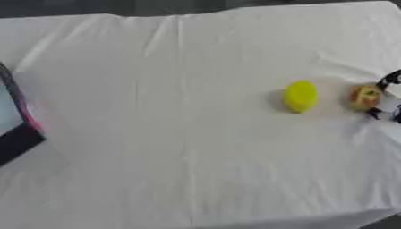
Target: Pick up the objects with one hand, pass them to the other hand, and then place them into the box on the other side of the table.
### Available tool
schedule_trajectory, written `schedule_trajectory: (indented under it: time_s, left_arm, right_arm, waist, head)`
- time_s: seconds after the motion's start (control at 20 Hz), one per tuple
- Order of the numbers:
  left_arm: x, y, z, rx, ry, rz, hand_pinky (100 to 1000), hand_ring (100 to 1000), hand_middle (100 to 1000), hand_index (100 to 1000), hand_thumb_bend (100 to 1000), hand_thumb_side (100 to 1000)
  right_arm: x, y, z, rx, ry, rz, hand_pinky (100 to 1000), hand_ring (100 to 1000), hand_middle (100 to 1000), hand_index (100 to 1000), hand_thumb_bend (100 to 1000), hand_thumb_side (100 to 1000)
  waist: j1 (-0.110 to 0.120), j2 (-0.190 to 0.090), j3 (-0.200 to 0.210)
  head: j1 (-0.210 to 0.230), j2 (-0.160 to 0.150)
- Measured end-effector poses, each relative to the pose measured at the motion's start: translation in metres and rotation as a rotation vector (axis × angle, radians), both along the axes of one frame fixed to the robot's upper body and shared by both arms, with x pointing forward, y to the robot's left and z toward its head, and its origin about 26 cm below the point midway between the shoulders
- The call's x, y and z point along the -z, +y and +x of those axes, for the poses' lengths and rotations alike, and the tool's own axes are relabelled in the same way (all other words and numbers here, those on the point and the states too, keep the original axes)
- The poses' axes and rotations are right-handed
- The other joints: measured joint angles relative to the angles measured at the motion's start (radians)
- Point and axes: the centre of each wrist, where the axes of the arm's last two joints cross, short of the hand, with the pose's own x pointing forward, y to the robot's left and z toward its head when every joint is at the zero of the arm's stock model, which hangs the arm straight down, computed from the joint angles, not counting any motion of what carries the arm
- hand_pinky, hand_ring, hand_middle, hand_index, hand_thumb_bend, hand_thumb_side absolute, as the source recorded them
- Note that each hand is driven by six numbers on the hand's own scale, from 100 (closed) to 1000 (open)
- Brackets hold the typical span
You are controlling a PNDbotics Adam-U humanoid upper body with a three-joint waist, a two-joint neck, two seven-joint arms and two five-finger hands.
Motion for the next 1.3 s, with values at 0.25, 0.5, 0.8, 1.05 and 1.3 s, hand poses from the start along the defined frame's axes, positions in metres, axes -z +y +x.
schedule_trajectory:
  time_s: [0.25,0.5,0.8,1.05,1.3]
  left_arm:
    - [0.0011,0.0008,0.0,-0.002,0.003,0.003,880,794,769,784,315,692]
    - [0.002,0.0019,0.0002,-0.007,0.007,0.008,880,794,768,784,314,694]
    - [0.0026,0.0021,0.0003,-0.009,0.009,0.01,879,794,767,783,314,694]
    - [0.0042,0.0024,0.0007,-0.011,0.015,0.012,879,793,766,783,312,696]
    - [0.0051,0.0018,0.001,-0.01,0.016,0.014,877,791,764,783,313,694]
  right_arm:
    - [-0.0013,0.0027,0.0002,-0.01,0.009,0.011,920,913,670,718,304,371]
    - [-0.003,0.0022,0.0002,-0.011,0.017,0.029,914,899,626,680,269,347]
    - [-0.004,0.0023,0.001,0.031,-0.032,0.078,891,837,520,532,105,281]
    - [-0.003,0.0024,0.0007,0.081,-0.088,0.148,880,783,449,444,100,233]
    - [-0.0027,0.0044,0.0007,0.088,-0.115,0.195,876,774,445,436,100,204]
  waist:
    - [-0.005,0.0,-0.003]
    - [-0.006,-0.001,-0.003]
    - [-0.007,-0.001,0.002]
    - [-0.007,-0.001,0.002]
    - [-0.007,-0.001,0.002]
  head:
    - [0.002,0.001]
    - [0.003,0.001]
    - [0.002,0.001]
    - [0.002,0.001]
    - [0.002,0.001]
